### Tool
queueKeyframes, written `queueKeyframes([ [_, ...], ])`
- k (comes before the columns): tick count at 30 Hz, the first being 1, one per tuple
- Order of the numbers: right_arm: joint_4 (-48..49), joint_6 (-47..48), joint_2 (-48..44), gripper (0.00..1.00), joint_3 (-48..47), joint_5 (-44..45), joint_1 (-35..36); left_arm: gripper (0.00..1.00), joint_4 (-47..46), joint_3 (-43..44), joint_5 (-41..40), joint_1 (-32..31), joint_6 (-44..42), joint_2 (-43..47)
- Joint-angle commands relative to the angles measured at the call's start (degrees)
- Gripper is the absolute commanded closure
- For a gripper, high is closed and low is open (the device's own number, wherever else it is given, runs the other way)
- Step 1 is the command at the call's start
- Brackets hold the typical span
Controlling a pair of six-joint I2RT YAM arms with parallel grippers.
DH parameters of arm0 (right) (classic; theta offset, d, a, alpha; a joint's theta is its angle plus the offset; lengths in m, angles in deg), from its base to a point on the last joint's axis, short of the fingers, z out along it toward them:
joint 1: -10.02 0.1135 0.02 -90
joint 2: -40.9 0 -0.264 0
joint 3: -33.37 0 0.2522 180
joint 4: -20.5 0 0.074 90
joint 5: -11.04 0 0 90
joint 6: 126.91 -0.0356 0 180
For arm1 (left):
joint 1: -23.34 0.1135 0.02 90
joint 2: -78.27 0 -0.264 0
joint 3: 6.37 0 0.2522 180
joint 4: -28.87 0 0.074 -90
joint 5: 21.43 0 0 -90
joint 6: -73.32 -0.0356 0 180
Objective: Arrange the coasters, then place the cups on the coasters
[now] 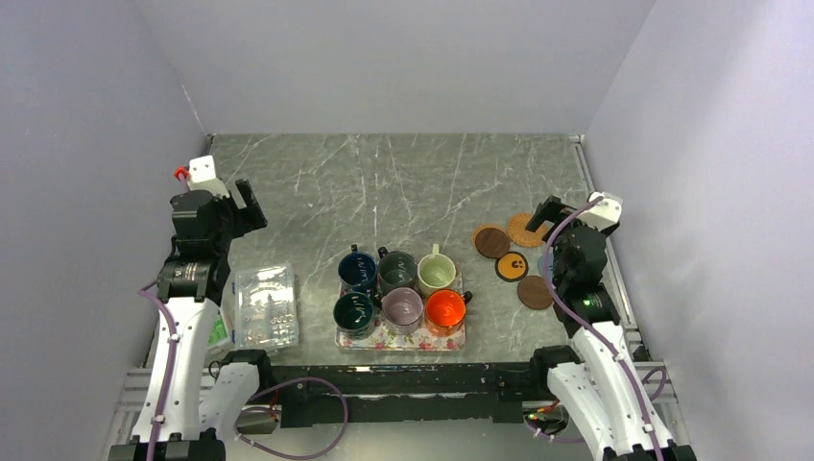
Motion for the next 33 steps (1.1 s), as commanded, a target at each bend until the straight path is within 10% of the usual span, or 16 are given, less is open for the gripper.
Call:
queueKeyframes([
  [1,0.56,-0.38,-2.8,0.0,-1.01,3.56,-0.15,0.06,-2.46,0.94,3.92,-0.09,-1.19,0.08],
  [14,-6.36,-6.26,11.38,0.01,-3.85,3.99,-2.51,0.06,0.77,8.78,13.54,-0.09,0.67,-7.19],
  [23,3.94,-18.9,23.97,0.19,4.76,-42.82,-29.3,0.06,1.33,3.15,5.75,-0.33,-1.7,-5.48],
  [33,17.13,-22.09,41.31,0.47,5.64,-63.83,-31.74,0.06,0.91,3.27,6.62,-0.43,-1.79,-6.02],
])
